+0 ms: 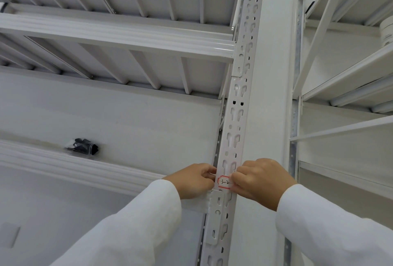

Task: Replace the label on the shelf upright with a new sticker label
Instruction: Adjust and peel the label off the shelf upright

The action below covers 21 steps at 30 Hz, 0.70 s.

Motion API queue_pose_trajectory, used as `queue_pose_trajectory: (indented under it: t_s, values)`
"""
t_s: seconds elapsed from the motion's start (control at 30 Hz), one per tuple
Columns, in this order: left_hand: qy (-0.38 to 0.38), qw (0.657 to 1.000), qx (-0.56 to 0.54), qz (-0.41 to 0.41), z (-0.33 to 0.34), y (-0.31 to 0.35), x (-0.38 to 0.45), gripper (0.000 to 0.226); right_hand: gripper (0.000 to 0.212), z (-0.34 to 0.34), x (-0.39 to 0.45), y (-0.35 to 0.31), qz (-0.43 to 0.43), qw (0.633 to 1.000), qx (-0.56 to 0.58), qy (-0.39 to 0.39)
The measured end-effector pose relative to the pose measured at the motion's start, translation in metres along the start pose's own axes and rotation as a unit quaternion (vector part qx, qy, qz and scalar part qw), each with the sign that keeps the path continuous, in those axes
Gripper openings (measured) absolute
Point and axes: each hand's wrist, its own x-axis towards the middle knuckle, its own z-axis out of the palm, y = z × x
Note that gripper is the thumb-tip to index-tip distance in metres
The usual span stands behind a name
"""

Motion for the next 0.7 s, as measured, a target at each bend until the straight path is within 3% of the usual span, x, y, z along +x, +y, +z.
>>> queue_pose_trajectory:
  t_s: [0.23, 0.5, 0.63, 0.7]
  values:
    - [0.001, 1.000, 0.004, -0.004, 0.000, -0.001, 0.000, 0.049, 0.027, 0.001, -0.003, -0.006, 0.013, 1.000, -0.006, -0.012]
    - [0.007, 1.000, 0.009, -0.007, 0.001, 0.001, -0.002, 0.048, 0.024, 0.003, -0.004, -0.010, 0.022, 0.999, 0.010, 0.032]
    - [0.004, 1.000, 0.013, -0.006, 0.000, 0.000, -0.002, 0.049, 0.029, 0.002, -0.010, -0.013, 0.059, 0.997, 0.039, 0.021]
    - [0.005, 1.000, 0.011, -0.007, -0.001, 0.001, -0.001, 0.049, 0.030, -0.002, -0.014, -0.014, 0.122, 0.987, 0.107, 0.012]
